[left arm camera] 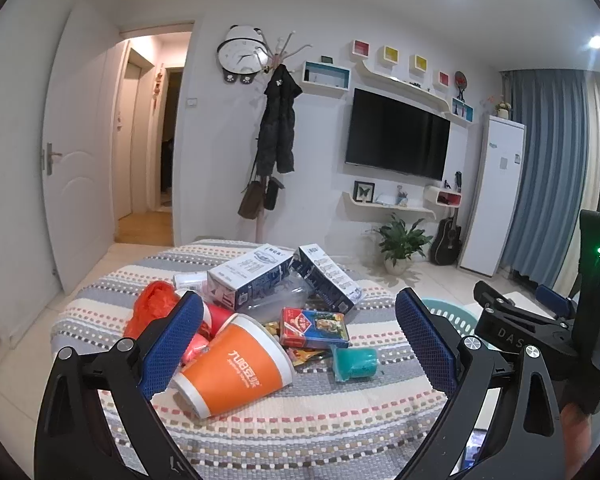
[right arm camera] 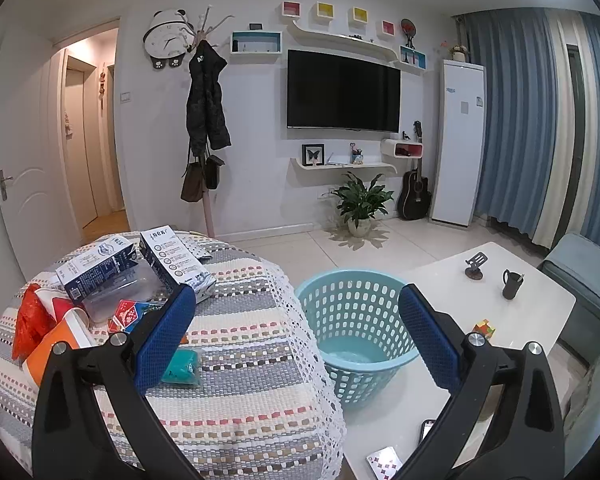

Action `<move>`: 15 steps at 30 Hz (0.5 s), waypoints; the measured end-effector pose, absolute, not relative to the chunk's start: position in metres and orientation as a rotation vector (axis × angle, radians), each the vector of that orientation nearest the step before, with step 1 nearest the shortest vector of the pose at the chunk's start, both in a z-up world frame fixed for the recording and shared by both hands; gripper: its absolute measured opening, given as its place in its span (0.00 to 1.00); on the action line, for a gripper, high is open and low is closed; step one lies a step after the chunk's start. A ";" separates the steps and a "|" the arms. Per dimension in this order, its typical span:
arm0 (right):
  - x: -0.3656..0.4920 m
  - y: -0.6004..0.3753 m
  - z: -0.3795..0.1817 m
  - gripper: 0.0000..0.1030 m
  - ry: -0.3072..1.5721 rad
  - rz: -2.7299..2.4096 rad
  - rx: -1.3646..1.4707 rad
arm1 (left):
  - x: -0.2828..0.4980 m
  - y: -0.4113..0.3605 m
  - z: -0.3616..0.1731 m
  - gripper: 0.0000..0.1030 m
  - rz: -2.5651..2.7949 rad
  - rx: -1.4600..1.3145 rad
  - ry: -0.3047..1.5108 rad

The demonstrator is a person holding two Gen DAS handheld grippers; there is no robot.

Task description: Collect trash

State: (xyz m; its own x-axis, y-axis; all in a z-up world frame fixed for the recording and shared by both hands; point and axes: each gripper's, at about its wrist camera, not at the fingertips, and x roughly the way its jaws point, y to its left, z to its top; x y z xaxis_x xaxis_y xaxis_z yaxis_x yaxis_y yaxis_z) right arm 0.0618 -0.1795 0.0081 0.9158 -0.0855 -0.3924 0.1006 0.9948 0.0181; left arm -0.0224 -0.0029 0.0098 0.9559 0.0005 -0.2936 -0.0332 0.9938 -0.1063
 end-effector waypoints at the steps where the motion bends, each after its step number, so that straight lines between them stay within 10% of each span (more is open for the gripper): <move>1: 0.062 -0.179 0.008 0.94 0.402 -0.096 0.037 | -0.024 -0.002 0.011 0.91 0.011 -0.115 0.294; 15: 0.062 -0.183 0.008 0.94 0.412 -0.087 0.049 | -0.027 -0.003 0.011 0.91 -0.002 -0.135 0.304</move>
